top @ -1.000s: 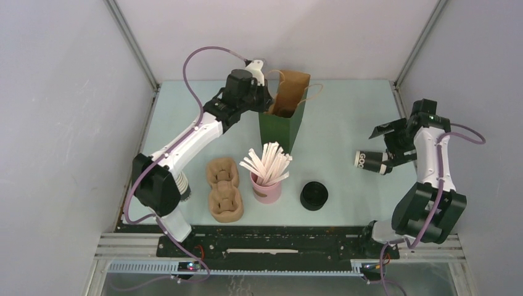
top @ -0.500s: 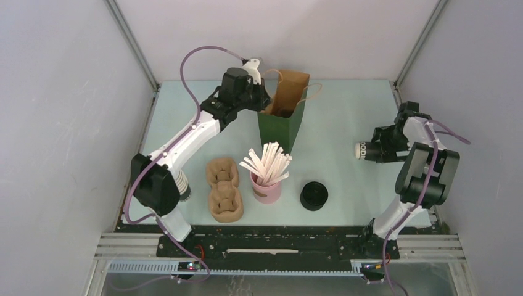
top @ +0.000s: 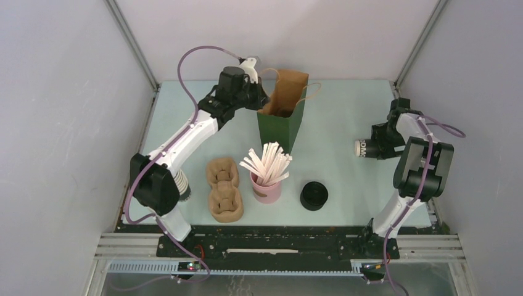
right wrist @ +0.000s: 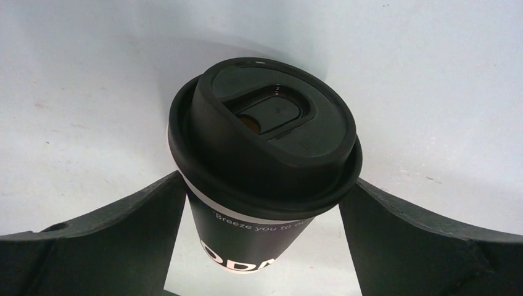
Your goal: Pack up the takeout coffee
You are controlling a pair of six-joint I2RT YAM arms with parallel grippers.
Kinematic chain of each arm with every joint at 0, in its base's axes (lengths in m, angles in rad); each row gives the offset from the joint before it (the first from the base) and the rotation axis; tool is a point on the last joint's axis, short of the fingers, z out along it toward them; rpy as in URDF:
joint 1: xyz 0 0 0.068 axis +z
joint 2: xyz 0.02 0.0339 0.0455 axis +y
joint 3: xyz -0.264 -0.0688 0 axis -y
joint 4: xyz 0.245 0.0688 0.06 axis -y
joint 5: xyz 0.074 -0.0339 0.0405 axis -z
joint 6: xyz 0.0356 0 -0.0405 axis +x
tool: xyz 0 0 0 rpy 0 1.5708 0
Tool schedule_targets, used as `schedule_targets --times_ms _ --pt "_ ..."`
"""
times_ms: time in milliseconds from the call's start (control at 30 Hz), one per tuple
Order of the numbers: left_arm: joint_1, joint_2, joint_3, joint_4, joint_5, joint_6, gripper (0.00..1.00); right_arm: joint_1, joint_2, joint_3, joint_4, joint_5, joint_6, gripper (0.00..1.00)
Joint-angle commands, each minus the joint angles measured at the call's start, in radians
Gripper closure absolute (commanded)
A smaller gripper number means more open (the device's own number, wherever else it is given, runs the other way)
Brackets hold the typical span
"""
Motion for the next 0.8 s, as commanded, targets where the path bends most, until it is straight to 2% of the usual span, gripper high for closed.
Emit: schedule_targets --times_ms 0,200,567,767 --pt "0.009 -0.007 0.004 -0.04 0.033 0.002 1.0 0.024 0.012 0.032 0.041 0.083 -0.068 0.0" --pt "0.011 0.002 0.012 -0.039 0.044 -0.008 1.0 0.054 0.011 0.051 0.059 0.114 -0.122 0.01" --pt "0.011 0.011 0.014 -0.028 0.062 -0.031 1.0 0.158 -0.043 0.051 0.193 0.228 -0.294 0.1" --pt "0.011 -0.011 -0.003 -0.016 0.066 -0.043 1.0 0.26 -0.117 -0.003 0.3 0.391 -0.434 0.11"
